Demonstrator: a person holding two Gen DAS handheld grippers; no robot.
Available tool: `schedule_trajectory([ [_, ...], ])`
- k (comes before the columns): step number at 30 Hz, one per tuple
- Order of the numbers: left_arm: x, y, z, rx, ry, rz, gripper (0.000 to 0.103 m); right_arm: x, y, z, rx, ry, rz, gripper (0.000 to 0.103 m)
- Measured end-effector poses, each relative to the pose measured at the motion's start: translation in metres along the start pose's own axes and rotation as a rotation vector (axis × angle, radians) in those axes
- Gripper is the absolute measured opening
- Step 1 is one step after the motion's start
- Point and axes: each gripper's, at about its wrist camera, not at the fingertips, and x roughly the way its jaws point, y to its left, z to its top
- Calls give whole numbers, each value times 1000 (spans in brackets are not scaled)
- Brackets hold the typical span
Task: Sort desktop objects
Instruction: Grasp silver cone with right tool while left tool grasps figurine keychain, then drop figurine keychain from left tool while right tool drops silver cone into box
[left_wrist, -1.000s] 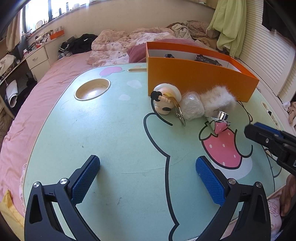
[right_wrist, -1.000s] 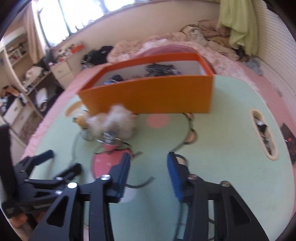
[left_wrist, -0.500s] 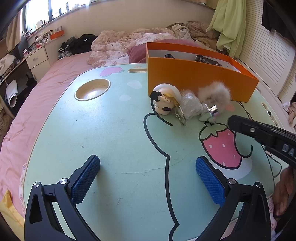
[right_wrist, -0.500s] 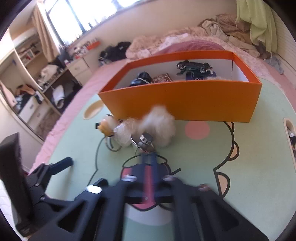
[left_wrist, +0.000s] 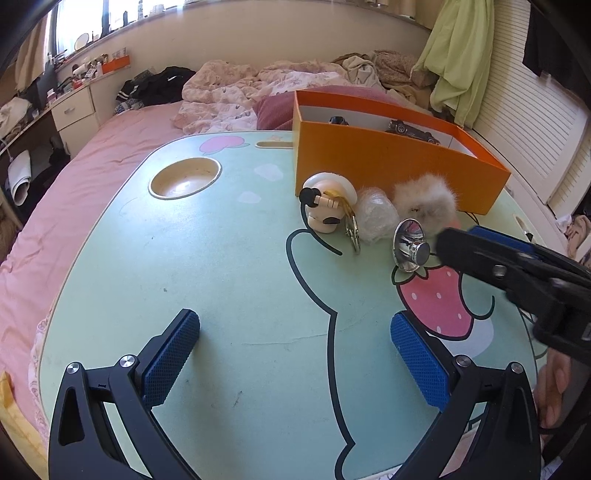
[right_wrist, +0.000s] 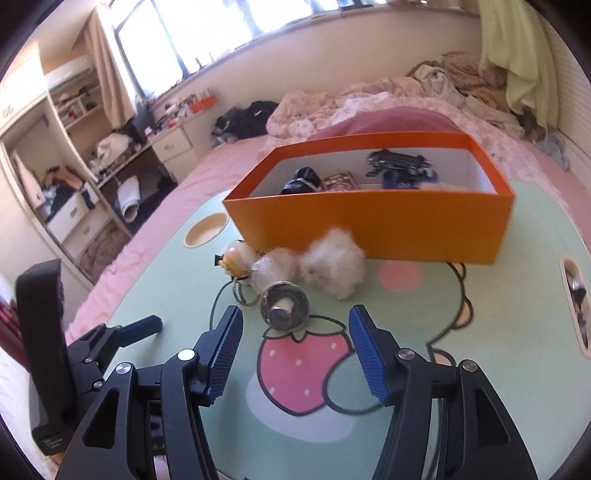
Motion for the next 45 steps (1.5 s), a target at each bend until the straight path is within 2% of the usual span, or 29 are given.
schedule_trajectory([
  [4,0,0,0,-4,-3,-1,103,33,6,12,-14,94,-31,57],
  [5,0,1,0,-4,-3,-1,103,37,6,13,-13,107,-42,44],
  [6,0,1,0,-5,-4,-3,103,43,4,14,-7,130,-52,35],
  [10,-3,5,-1,-27,-17,-27,103,25,-5,4,33,60,12,35],
  [14,-9,15,2,-81,-50,-105,103,-12,-21,-11,84,-66,52,35],
  [16,-16,18,11,-90,-94,-142,97,-27,-33,-17,123,-114,47,35],
  [18,-22,15,27,-71,-135,-112,84,-34,-46,-22,178,-141,67,35],
  [19,-21,13,37,-58,-144,-109,83,-34,-49,-22,197,-142,80,35],
  [20,-18,11,48,-48,-140,-122,78,-31,-54,-22,216,-133,90,35],
  [21,-13,10,57,-47,-127,-139,68,-30,-55,-22,221,-124,92,35],
  [22,-6,8,65,-48,-107,-150,62,-29,-53,-23,223,-118,94,35],
  [24,11,5,76,-48,-69,-137,45,-30,-51,-23,215,-118,92,35],
  [25,20,4,77,-47,-54,-122,43,-32,-51,-24,212,-122,92,35],
  [29,48,-3,66,10,9,-94,41,-32,-51,-23,213,-121,96,35],
  [31,46,-11,63,63,-5,-53,40,-31,-52,-23,218,-117,98,35],
  [35,37,-6,60,43,-12,-87,40,-32,-52,-24,215,-125,94,35],
  [39,7,5,53,2,-71,-151,40,-42,-55,-22,222,-174,92,35],
  [42,-18,2,66,12,-118,-192,40,-53,-53,-7,208,-210,88,35],
  [45,-34,-14,99,51,-161,-182,40,-60,-52,25,179,-244,43,35],
])
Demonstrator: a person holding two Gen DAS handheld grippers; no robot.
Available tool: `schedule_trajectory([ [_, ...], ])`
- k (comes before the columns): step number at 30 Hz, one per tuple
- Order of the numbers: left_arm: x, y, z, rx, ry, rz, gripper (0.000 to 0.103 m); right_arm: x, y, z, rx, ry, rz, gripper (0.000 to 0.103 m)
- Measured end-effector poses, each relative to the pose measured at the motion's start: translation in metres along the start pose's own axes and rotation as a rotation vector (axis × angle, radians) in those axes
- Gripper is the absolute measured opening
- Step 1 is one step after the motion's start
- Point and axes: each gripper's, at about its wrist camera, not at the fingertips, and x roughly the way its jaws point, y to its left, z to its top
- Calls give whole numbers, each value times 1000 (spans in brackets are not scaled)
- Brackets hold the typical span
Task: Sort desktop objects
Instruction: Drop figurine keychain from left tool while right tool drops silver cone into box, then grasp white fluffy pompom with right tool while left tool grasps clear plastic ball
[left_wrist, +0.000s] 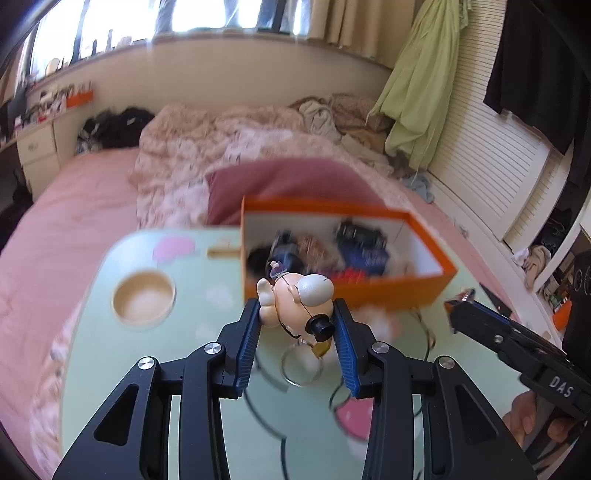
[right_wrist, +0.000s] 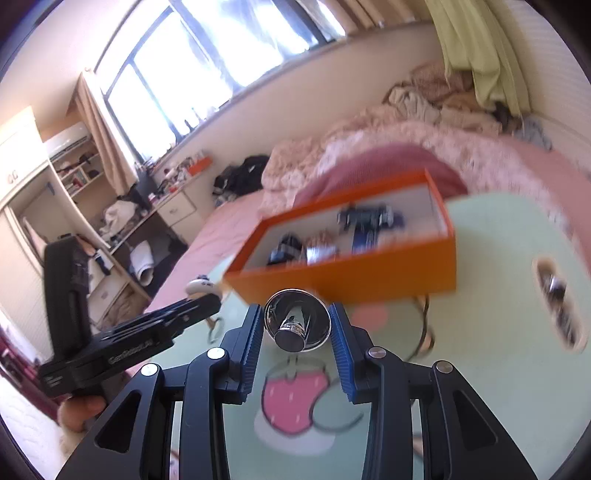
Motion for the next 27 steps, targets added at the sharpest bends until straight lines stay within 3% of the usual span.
schedule_trajectory([
  [5,28,-20,58,4,-3,-4,41,38,-9,50,-8,54,-83,36],
  [7,45,-21,63,-9,25,11,45,55,-20,57,34,89,-120,44],
  [8,51,-21,60,-9,38,26,45,57,-27,57,80,91,-132,54],
  [11,46,-20,42,2,29,29,49,41,-42,43,165,41,-70,58],
  [14,33,-15,16,11,17,25,71,22,-40,17,120,35,-96,62],
  [17,27,-13,-16,27,58,58,75,16,-37,-8,94,77,-132,66],
  [22,40,-13,-66,65,204,152,76,28,-29,-50,40,244,-272,67],
  [26,39,0,-85,11,215,199,86,31,-19,-60,-52,248,-363,92],
  [27,39,5,-87,-2,211,224,93,33,-18,-61,-63,254,-375,96],
])
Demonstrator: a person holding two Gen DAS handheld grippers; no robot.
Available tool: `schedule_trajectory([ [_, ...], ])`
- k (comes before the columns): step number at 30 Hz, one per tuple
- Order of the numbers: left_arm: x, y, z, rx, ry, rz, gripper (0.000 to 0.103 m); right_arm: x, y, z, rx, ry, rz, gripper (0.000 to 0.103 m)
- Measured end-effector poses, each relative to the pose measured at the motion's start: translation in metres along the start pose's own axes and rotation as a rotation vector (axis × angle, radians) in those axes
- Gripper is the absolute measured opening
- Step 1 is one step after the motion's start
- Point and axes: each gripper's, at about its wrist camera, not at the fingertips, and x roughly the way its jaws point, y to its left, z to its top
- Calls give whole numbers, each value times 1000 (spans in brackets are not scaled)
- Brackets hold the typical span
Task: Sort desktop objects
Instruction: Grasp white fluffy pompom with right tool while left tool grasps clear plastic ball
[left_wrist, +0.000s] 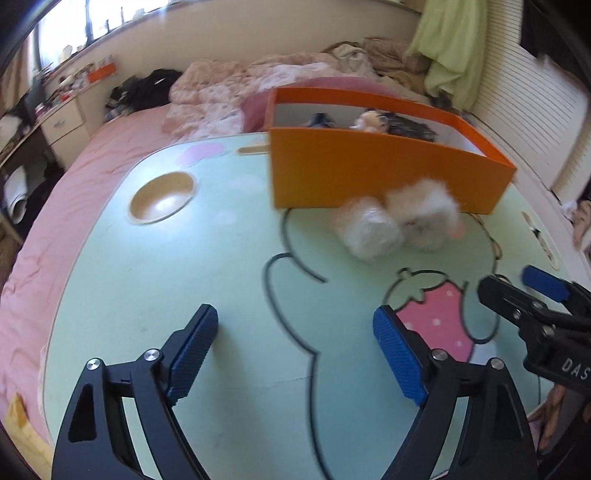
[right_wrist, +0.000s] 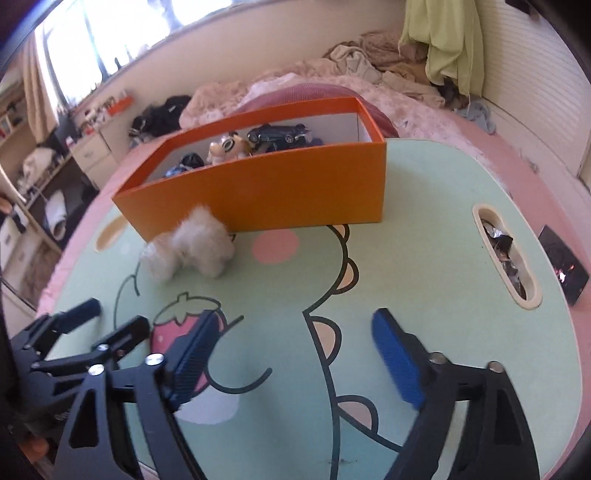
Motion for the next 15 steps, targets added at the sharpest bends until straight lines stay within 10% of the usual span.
schedule_trajectory([
  [15,8,13,-7,-19,-17,17,103,11,11,-4,-103,46,-86,103],
])
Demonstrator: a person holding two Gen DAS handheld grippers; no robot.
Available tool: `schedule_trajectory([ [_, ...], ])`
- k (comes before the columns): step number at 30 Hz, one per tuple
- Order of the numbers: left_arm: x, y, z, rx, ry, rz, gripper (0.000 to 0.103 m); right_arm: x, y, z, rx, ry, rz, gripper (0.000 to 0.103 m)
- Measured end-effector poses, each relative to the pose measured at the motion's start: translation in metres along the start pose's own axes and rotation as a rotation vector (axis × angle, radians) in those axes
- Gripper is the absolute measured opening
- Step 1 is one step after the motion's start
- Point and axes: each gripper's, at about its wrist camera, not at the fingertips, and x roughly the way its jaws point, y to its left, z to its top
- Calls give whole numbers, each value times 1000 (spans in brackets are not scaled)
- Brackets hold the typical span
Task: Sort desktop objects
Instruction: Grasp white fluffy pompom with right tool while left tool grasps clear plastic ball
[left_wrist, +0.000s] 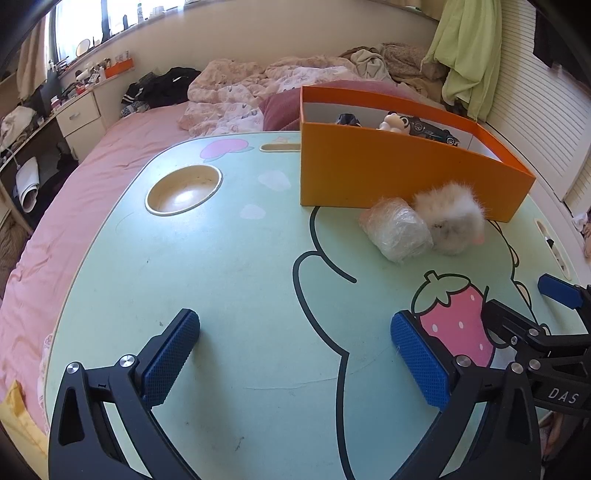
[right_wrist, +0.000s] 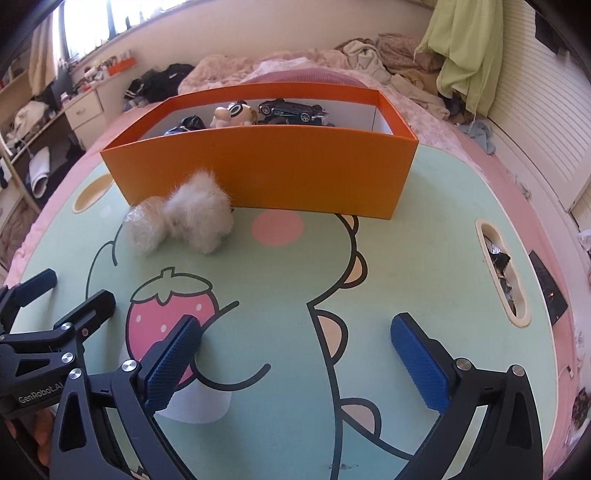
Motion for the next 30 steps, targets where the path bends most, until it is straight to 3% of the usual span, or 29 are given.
schedule_trajectory([
  [4,-2,-1,1,1,0,1,103,-1,-2,-1,9,-6,12,103],
  [8,-2,0,1,1,0,1,103,-6,-14,-1,68,-40,88,102],
  [10,-4,0,2,-1,-1,-1,103,-10,-23,1,119,-66,127,96],
  [12,-4,0,2,-3,-2,-2,103,-13,-26,6,155,-78,172,82],
  [16,-5,1,2,-2,-4,-1,103,-20,-15,26,180,-108,275,80],
  [18,-5,1,2,-1,-3,-1,103,-14,-6,43,200,-101,325,80],
  [23,-5,1,2,-1,-2,-1,103,13,11,62,230,-36,331,80],
  [25,-5,1,2,-1,-1,-1,103,26,16,62,220,8,325,61],
  [26,-6,1,1,-1,-3,-1,103,23,16,61,199,-13,302,37],
  [28,-5,1,1,-2,-1,-1,103,20,12,57,197,-3,311,36],
  [30,-5,1,1,-2,-1,0,103,7,-5,48,246,-56,331,36],
])
